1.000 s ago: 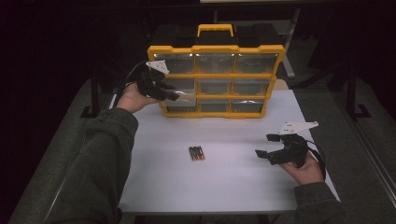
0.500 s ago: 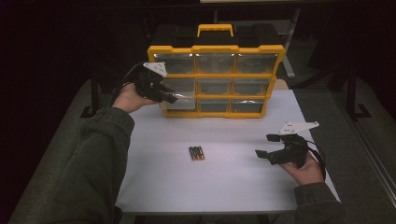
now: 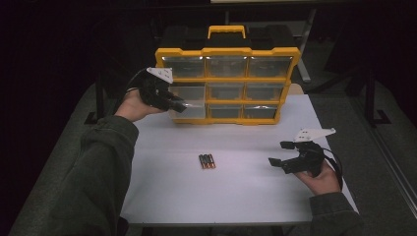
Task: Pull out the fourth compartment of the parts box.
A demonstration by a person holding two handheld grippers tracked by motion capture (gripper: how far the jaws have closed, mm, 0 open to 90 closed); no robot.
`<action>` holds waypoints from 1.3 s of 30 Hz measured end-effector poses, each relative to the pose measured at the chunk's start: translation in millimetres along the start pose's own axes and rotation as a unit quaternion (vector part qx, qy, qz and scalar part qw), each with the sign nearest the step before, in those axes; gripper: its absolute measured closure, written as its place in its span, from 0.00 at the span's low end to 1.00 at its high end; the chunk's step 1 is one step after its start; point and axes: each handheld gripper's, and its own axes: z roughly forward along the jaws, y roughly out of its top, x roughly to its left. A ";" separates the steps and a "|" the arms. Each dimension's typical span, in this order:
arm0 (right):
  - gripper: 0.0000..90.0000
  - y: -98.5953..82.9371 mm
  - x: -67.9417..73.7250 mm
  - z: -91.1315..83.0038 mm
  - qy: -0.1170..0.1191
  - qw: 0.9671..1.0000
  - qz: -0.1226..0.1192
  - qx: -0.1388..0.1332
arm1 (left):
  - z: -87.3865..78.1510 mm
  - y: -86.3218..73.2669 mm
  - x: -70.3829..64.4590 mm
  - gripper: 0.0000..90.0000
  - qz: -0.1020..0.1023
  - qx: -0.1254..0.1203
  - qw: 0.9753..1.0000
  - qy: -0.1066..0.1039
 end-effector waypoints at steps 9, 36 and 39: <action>0.21 0.4 1.1 0.8 0.000 1.000 -0.002 0.002 | -1.6 -3.1 -2.8 0.77 -0.003 0.004 1.000 -0.012; 0.20 1.0 0.6 2.6 -0.003 1.000 0.002 0.002 | -11.6 0.5 -10.6 0.63 0.002 -0.022 1.000 -0.006; 0.20 1.1 0.6 3.5 -0.004 1.000 0.002 0.003 | -17.0 0.2 -13.2 0.62 0.003 -0.031 0.999 -0.004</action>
